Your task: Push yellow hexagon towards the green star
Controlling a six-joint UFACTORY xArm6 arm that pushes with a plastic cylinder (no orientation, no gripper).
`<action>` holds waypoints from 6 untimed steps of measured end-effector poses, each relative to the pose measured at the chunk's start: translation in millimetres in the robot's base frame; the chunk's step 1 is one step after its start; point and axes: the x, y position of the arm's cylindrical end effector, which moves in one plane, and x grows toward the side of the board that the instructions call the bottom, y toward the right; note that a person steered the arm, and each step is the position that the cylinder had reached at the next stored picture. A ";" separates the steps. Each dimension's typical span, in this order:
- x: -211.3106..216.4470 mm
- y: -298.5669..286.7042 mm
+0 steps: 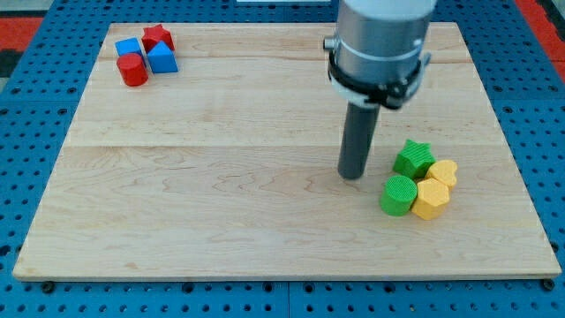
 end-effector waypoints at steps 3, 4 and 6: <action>82.3 105.6; 59.0 106.2; 10.9 123.9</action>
